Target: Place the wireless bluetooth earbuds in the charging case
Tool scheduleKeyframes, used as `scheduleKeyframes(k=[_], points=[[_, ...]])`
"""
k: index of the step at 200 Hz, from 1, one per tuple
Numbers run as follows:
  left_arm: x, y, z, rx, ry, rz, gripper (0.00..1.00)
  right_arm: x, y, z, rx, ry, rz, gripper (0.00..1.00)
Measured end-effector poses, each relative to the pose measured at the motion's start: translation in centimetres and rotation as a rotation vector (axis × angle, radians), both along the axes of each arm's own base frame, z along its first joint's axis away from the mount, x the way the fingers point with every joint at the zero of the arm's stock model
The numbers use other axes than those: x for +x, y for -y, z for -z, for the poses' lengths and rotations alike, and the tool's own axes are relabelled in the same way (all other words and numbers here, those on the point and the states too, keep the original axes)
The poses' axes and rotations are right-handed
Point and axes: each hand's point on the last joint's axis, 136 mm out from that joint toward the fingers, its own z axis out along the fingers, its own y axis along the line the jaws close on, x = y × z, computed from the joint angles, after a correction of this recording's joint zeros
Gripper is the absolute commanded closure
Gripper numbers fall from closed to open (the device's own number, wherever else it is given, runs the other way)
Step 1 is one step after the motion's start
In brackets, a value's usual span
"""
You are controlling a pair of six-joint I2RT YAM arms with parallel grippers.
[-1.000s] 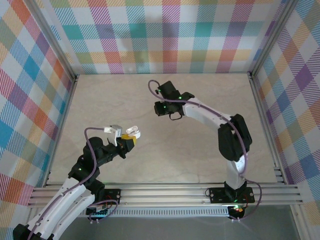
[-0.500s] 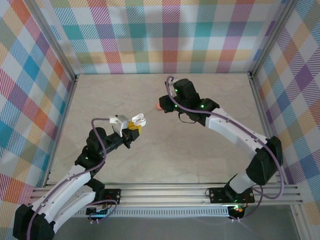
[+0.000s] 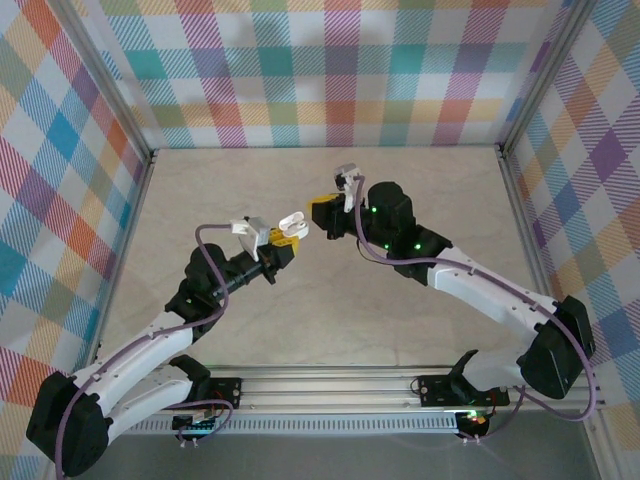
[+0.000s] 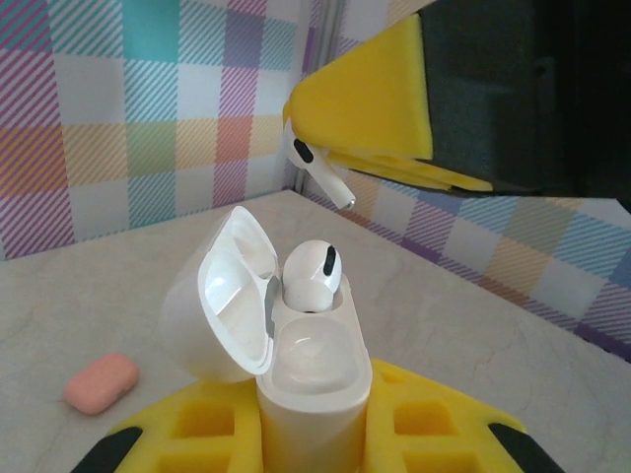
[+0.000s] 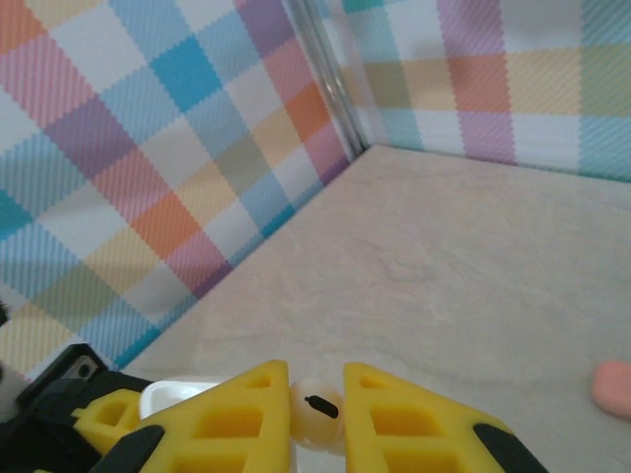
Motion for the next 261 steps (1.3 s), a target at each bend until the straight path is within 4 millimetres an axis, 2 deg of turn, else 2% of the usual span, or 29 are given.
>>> scheduleKeyframes(k=[48, 90, 164, 261], points=[[0.1, 0.5, -1.0, -0.021, -0.009, -0.002, 1.0, -0.8, -1.2, -2.2, 0.08, 0.067, -0.084, 0.83], [0.7, 0.6, -0.3, -0.02, -0.05, -0.019, 1.0, -1.5, -1.9, -2.8, 0.103, 0.091, -0.135, 0.84], [1.0, 0.7, 0.1, -0.025, -0.08, -0.024, 1.0, -2.9, -4.6, -0.5, 0.041, 0.119, -0.229, 0.84], [0.7, 0.2, -0.7, -0.044, -0.07, -0.041, 1.0, -1.6, -4.0, -0.1, -0.017, 0.143, -0.149, 0.84]])
